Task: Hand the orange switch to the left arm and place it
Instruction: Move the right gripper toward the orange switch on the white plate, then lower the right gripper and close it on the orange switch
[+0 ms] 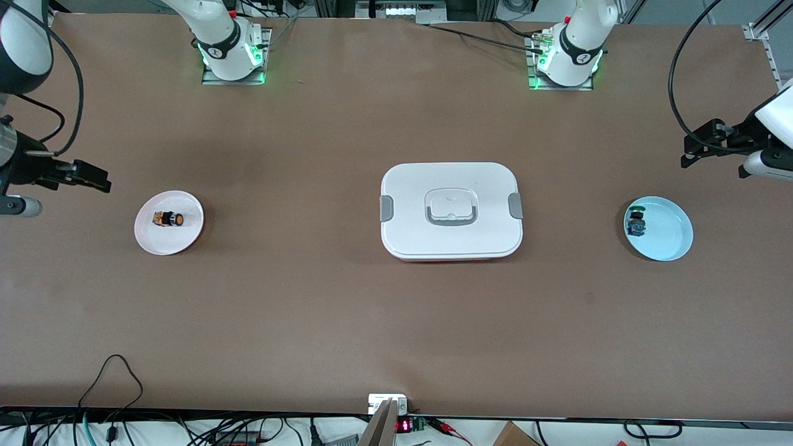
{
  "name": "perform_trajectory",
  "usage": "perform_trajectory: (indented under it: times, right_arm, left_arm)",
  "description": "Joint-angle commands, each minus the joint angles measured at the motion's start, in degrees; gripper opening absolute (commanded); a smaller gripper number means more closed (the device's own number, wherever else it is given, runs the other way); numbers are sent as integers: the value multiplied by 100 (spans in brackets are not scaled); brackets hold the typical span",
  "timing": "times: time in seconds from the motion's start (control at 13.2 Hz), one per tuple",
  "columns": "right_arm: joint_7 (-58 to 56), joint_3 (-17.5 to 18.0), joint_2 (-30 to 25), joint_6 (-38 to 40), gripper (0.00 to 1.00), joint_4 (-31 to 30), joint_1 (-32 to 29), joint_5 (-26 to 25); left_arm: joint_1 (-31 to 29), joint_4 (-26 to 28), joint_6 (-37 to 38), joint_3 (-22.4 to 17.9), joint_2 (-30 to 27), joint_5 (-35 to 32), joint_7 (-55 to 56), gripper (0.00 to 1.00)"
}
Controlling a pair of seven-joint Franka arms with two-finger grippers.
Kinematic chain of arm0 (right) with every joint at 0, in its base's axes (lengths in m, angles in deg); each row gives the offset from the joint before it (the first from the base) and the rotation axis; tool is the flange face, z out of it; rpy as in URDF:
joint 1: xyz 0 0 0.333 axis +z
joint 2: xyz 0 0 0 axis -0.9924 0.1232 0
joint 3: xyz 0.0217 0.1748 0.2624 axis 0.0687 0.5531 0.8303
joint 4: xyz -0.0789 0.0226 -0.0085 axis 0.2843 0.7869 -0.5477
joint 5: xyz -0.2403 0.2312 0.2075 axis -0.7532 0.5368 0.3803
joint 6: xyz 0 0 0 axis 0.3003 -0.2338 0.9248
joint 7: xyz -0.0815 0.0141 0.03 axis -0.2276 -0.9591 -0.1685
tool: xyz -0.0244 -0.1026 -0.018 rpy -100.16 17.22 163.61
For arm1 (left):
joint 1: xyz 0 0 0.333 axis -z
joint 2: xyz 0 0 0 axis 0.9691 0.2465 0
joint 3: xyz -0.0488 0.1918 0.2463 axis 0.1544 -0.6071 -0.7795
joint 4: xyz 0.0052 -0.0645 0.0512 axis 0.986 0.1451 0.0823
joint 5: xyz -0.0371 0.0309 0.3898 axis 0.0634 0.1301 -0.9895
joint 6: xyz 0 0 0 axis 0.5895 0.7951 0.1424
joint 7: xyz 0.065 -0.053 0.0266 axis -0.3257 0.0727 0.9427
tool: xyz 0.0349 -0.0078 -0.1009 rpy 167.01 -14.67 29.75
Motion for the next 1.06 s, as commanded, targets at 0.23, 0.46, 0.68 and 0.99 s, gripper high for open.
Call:
perform_trajectory:
  times: [0.23,0.46,0.68,0.99]
  right_arm:
    - [-41,-2,466,-409,100,17,-57,-12]
    - [-23,-11,774,-787,100,-9,-127,-39]
    - [-84,-11,1038,-1208,100,-157,-390,-39]
    - [-94,-2,1038,-2489,100,-1149,-646,-30]
  left_arm:
    - [11,-146,24,-11,67,1,-79,100]
    - [11,-146,24,-2,67,1,-79,100]
    - [11,-146,24,-2,67,1,-79,100]
    - [11,-146,24,-2,67,1,-79,100]
